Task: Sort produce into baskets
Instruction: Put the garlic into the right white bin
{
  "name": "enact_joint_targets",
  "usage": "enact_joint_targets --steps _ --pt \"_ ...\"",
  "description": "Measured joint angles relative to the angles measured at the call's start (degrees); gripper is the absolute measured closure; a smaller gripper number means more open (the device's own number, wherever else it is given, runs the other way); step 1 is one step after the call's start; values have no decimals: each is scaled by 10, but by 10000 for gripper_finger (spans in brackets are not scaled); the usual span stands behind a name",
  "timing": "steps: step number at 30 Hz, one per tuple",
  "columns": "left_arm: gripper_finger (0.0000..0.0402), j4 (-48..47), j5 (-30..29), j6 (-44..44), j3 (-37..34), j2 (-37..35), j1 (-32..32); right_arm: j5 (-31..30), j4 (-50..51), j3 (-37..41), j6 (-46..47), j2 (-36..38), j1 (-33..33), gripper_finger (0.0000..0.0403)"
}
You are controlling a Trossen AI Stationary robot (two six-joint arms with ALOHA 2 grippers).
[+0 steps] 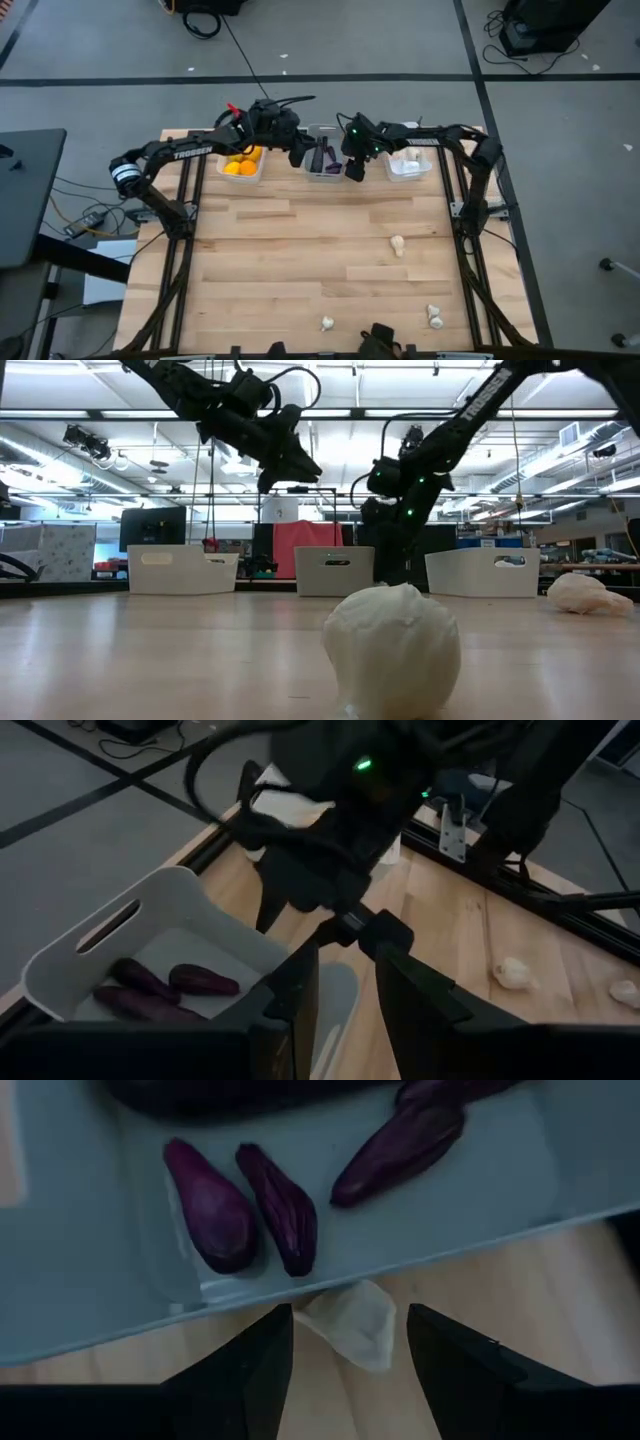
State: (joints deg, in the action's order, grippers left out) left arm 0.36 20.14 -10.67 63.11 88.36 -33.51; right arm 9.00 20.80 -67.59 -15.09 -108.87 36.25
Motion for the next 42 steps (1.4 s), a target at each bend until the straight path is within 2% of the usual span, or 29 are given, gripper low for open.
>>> enact_joint_targets --steps 4,7,10,14,16,20,27,31,34,37,40,42 --pt "294 -3 -1 7 0 0 -5 20 55 -45 -27 -45 6 199" --pt "294 -3 -2 14 0 0 -8 17 91 -72 -36 -70 6 223" --pt "294 -4 -2 15 0 0 -11 15 107 -87 -43 -79 4 274" --pt "294 -3 -4 32 0 0 -14 16 110 -99 -46 -73 3 366" --pt "294 -3 -4 38 0 0 -17 15 113 -109 -45 -61 3 382" --pt "294 -3 -4 41 0 0 -22 -16 134 -134 -40 -30 10 382" --pt "294 -7 -1 40 0 0 -20 -87 296 -185 -22 44 22 382" --pt "294 -10 0 26 0 0 -13 -94 427 -176 -28 86 54 382" --pt "294 -20 0 23 0 0 -7 -90 469 -144 -16 110 94 381" --pt "294 -24 -19 -20 0 1 -1 -61 469 -113 35 125 132 349" --pt "294 -25 -25 -62 0 1 2 -1 470 -89 55 131 158 287" --pt "294 -20 -13 -54 0 1 7 10 471 -81 64 137 165 240"
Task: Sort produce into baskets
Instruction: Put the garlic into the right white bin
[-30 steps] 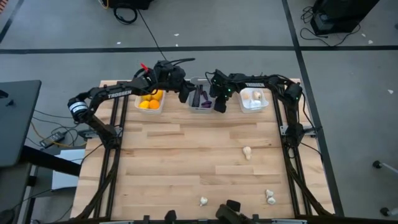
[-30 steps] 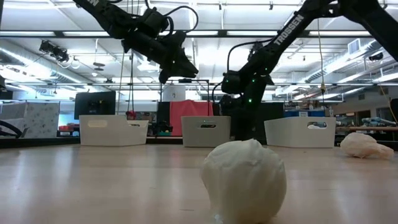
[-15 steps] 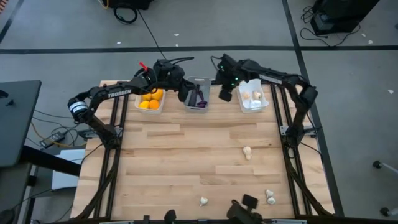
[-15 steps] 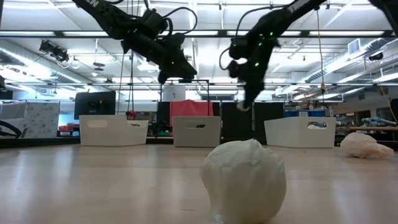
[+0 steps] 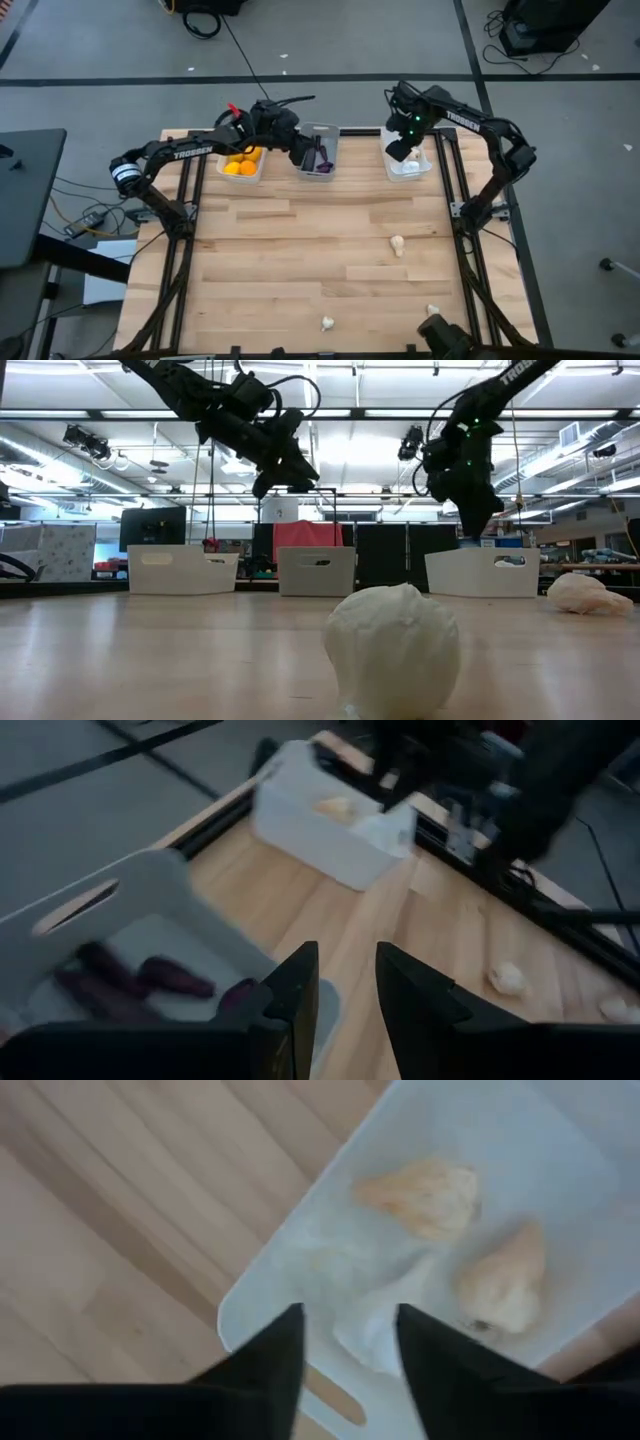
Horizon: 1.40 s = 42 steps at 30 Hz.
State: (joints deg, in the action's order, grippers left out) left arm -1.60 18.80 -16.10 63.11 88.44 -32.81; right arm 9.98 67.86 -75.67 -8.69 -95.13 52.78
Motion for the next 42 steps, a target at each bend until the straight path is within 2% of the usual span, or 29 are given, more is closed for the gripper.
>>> enact_joint_targets --steps 3,6,9,14,21,27,34,36,42 --pt "294 12 -2 26 0 -4 31 -39 6 1 17 16 2 174" --pt "294 22 -17 65 0 -5 75 -88 10 2 43 37 -3 129" --pt "294 15 -26 102 0 -5 116 -66 12 2 51 71 -15 110" --pt "291 12 -35 124 0 -5 170 -25 3 2 77 132 -55 116" --pt "255 15 -31 62 -4 5 249 -24 -3 2 96 191 -133 135" --pt "239 56 -23 -63 -15 50 335 -24 -21 2 127 211 -202 138" --pt "239 61 -1 -86 -15 95 451 -29 -25 2 127 211 -274 138" --pt "239 54 -31 -98 -15 95 485 -30 -25 2 128 211 -292 138" --pt "238 38 -187 -218 -14 102 569 -51 -26 2 131 212 -334 138"
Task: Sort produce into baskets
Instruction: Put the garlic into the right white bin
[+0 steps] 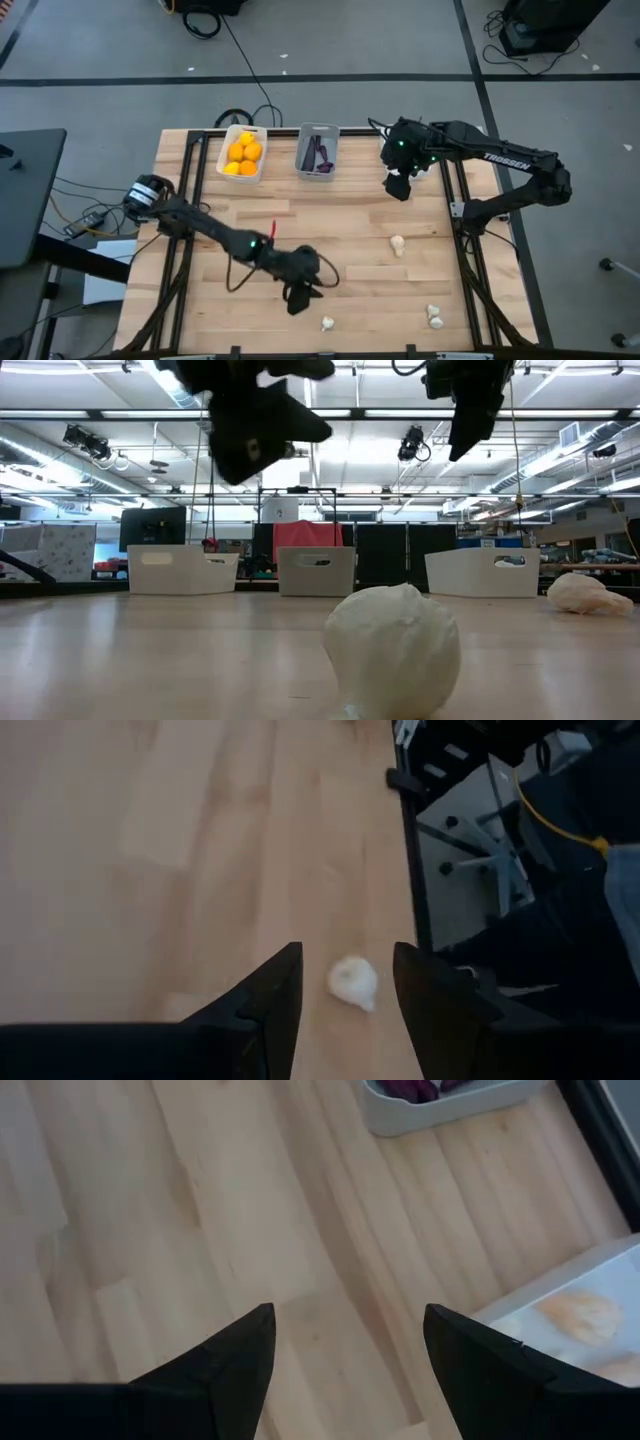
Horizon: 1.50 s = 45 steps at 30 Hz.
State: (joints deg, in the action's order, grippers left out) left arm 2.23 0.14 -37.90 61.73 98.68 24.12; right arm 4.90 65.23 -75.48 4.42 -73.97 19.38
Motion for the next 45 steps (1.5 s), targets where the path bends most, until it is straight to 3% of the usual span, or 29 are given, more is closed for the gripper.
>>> enact_joint_targets --steps 5,11,16,21,28,34,41,45 --pt "232 31 -62 -95 0 40 55 -17 -6 0 0 0 -25 138" --pt "173 84 -76 -179 6 89 82 -58 -43 3 -1 1 -49 138" --pt "117 78 -75 -130 39 120 93 -59 -71 35 1 2 -61 138" --pt "102 -1 -79 -36 95 161 93 -68 -92 90 17 3 -72 138" --pt "126 -26 -91 71 156 219 93 -63 -116 166 34 8 -82 138" --pt "160 -29 -100 82 160 242 90 -53 -121 194 47 11 -85 138" --pt "237 -32 -101 105 159 242 80 -49 -118 197 61 20 -97 139" --pt "285 -32 -100 71 160 242 68 -55 -110 197 86 41 -108 149"
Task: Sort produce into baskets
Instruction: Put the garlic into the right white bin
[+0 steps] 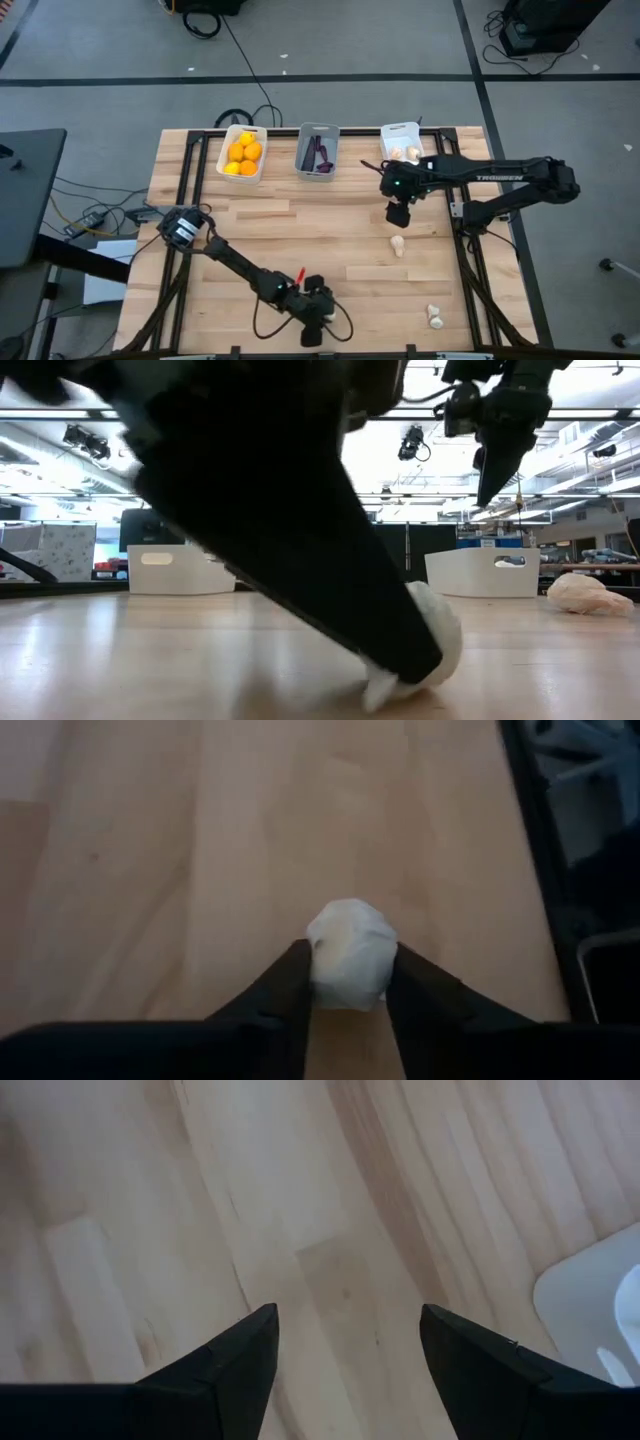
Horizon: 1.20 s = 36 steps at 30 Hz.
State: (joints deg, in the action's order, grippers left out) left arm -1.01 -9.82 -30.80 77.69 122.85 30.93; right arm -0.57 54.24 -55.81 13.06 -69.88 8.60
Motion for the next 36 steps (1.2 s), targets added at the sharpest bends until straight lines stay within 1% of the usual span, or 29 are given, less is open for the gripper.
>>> enact_joint_targets --steps 3,6,9,12,15,17,20,22,27,31,34,36 --pt "301 -7 -2 -16 9 -1 -18 3 1 0 21 32 -10 156" --pt "298 -5 -6 -3 25 -6 -42 18 4 0 39 69 -15 157" --pt "291 -16 -6 37 45 -15 -66 53 22 0 48 101 -11 158" --pt "290 -37 -8 99 72 -26 -93 90 37 0 75 127 -4 158" --pt "289 -55 -39 147 105 -38 -123 124 29 0 113 146 -3 158" --pt "289 -78 -66 169 126 -43 -143 131 18 0 139 154 -4 158" --pt "289 -105 -92 197 166 -43 -173 130 3 0 168 163 -6 158" --pt "289 -118 -92 214 193 -43 -192 124 -6 0 182 167 -7 158" --pt "289 -137 -85 252 226 -42 -235 120 -49 0 199 169 -7 158" --pt "289 -122 -73 285 245 -43 -262 120 -74 0 200 164 -7 158" --pt "289 -126 -70 310 259 -42 -278 90 -82 0 198 157 -6 158" --pt "289 -117 -44 344 270 -42 -288 56 -86 0 189 155 -2 158"
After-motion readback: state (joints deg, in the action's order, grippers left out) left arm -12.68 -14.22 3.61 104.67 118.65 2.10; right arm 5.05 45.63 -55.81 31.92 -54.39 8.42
